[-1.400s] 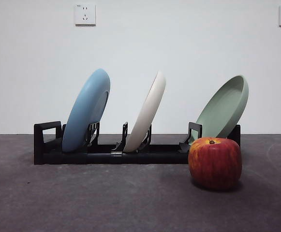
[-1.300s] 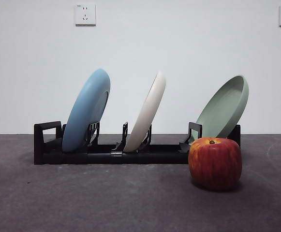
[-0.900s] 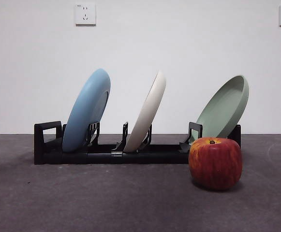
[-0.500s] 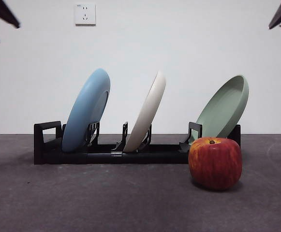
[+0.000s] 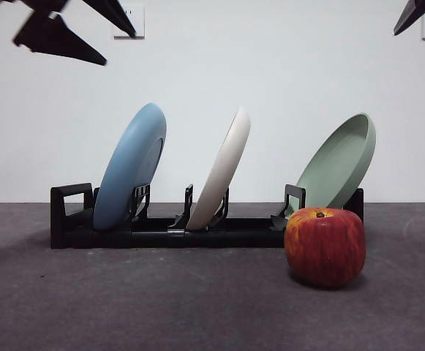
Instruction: Take the blue plate from the plate rack,put the plate on the table,take the apple from the table,put the apple in the plate
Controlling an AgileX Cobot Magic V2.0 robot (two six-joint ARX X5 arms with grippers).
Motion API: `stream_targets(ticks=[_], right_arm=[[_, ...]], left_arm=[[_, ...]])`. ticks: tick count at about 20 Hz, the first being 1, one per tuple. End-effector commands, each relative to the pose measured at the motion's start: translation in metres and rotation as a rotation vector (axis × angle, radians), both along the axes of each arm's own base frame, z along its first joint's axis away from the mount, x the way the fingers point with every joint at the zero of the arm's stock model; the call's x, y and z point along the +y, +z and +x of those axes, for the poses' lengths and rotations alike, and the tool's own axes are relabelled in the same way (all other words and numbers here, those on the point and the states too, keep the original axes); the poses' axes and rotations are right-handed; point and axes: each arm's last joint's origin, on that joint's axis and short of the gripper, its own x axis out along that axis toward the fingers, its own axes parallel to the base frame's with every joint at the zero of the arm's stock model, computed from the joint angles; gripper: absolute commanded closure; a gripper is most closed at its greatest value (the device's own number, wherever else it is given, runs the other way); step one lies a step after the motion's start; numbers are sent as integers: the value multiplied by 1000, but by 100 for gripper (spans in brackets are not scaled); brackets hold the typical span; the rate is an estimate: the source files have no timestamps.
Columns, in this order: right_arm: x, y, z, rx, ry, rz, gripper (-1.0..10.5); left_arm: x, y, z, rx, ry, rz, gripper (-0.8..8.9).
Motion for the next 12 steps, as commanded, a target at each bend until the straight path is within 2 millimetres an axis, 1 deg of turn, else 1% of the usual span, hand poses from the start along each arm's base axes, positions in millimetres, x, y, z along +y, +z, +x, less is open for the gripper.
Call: stream_targets(ticks=[1,4,7,9,12], right_arm=[[0,1,0,-10,5,-2,411],[0,1,0,-10,5,-2,411],[0,1,0,-10,4,-2,411],[0,1,0,-10,4,-2,411],[0,1,0,-10,4,-2,411]], left_arm=[[-14,-9,18,16,-26,65,472],[-30,-26,35,67,-19,112,472],[-41,-47,45,111,-20,163,472],[-44,-58,50,136,-27,177,472],[-45,-59,51,133,-28,176,483]])
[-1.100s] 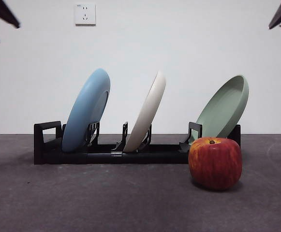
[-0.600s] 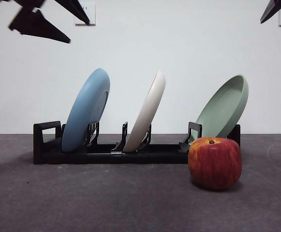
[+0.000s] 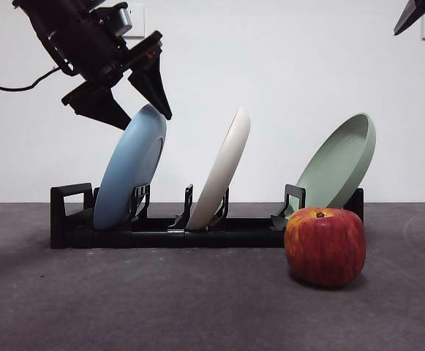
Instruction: Take the blue plate from the plate rack,put the plate on the table,take the apple from the table,put the apple in the plate
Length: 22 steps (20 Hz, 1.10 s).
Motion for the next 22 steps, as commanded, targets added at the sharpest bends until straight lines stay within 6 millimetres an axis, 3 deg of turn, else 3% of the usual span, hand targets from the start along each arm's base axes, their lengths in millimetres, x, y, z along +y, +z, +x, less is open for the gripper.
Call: stream_targets(ticks=[1,3,5,8,10,12,16,19,22], right_arm=[[0,1,0,-10,4,-2,411],[0,1,0,-10,4,-3,411],[0,1,0,-10,4,-3,411],[0,1,0,-10,4,-3,411],[0,1,0,-10,4,-2,411],[0,1,0,-10,4,-2,411],[0,1,0,-10,4,-2,411],[0,1,0,-10,4,-2,411],[0,1,0,-10,4,-2,411]], left_arm=[[-1,-1,1,-19,-12,2,575],[-1,-1,1,-19,-15,5,742],[-1,-1,1,-22,-23,3,826],[-1,1,1,-24,-26,-2,822],[-2,13,0,-30,-64,-43,822],[-4,38,-1,-39,-107,-88,822],[-6,106,-16,-94,-173,-116,822],[-5,149,-49,-126,-267,-37,822],[-7,167,-95,-129,-277,166,822]])
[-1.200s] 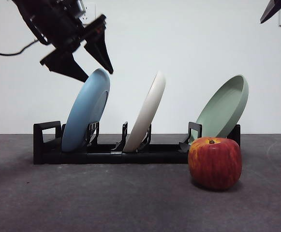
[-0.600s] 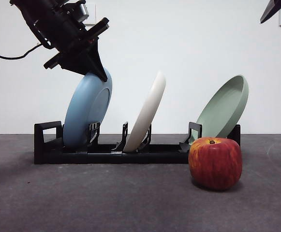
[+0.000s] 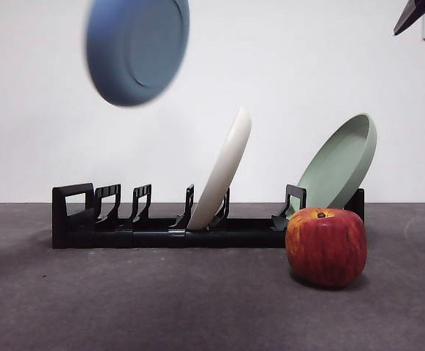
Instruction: Take the blue plate from the plate rack,put the plate on the table,take the apple from the table,put the apple in the plate
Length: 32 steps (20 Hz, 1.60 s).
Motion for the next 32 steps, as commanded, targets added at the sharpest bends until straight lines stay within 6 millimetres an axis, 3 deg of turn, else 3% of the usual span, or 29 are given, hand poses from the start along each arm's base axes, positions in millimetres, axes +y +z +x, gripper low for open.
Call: stream_targets(ticks=[1,4,8,10,13,17,23,28,32], right_arm=[[0,1,0,-10,4,-2,411],[0,1,0,-9,4,-2,411],[0,1,0,-10,4,-3,411],[0,1,0,-10,4,-3,411],[0,1,0,-10,4,-3,412],[0,1,0,-10,3,-3,412],[0,1,0,-9,4,-3,412],[0,1,0,-8,4,-2,412],[0,1,0,-8,4,-2,412]], left_arm=[[-4,7,-36,-50,-1,203,822],[-13,16,-78,-86,41,350,822],[-35,22,-121,-171,72,382,822],[-54,3,-138,-161,50,442,822],[-80,-43,-160,-103,14,564,822],[-96,-107,-186,-85,118,724,822],[-121,-195,-184,-50,6,611,823],[-128,-225,-165,-84,-50,579,823],[-134,-253,-132,-31,-90,614,823]])
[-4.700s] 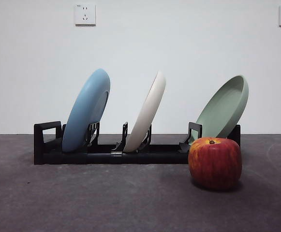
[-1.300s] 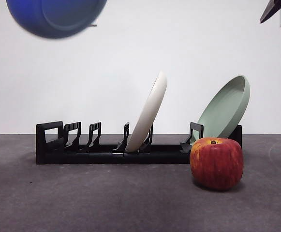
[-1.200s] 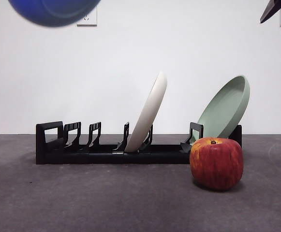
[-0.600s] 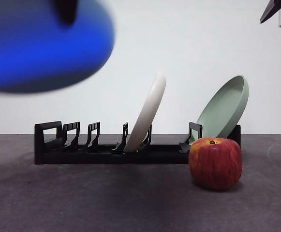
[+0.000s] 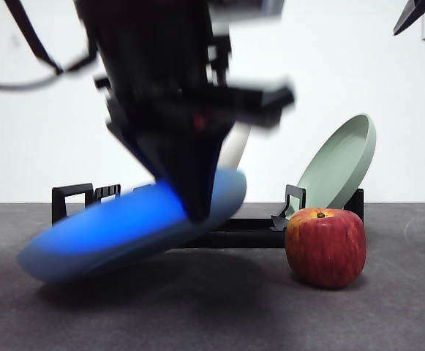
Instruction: Take the blue plate from the plate rack,put the plate on the table,take the apple from the table,put the apple in the plate
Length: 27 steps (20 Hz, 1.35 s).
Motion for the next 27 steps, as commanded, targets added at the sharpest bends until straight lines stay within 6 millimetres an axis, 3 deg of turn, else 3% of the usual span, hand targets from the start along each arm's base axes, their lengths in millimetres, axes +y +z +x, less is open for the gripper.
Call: stream_targets(ticks=[1,4,5,7,8,11,13,16,19,22,27], right_arm=[[0,1,0,-9,4,-2,412],[0,1,0,-9,5,-2,412],[0,1,0,-9,6,-1,412],[1,0,0,-1,11,2,412],[1,0,-1,8,12,3,412],[5,-2,-2,27,56,19,412],[12,-2,-3,31,110,29,412],[32,-2,-5,32,187,8,412],[54,-7,-6,34,205,-89,411],[78,-19,-1,79,239,-175,411],[122,-48,18,173,310,-350,410]], left_arm=[[-3,-26,17,110,-67,25,823],[-3,-41,26,213,-74,13,806],[-3,-41,26,232,-82,-1,749],[-5,-39,26,252,-95,-24,453],[-6,-37,26,254,-95,-32,367],[-9,-23,28,238,-96,-63,370],[-9,6,28,189,-102,-126,370],[6,74,23,19,-86,-258,370],[44,141,11,-192,2,-343,370],[91,193,-8,-366,92,-437,374],[159,241,-41,-501,164,-609,374]])
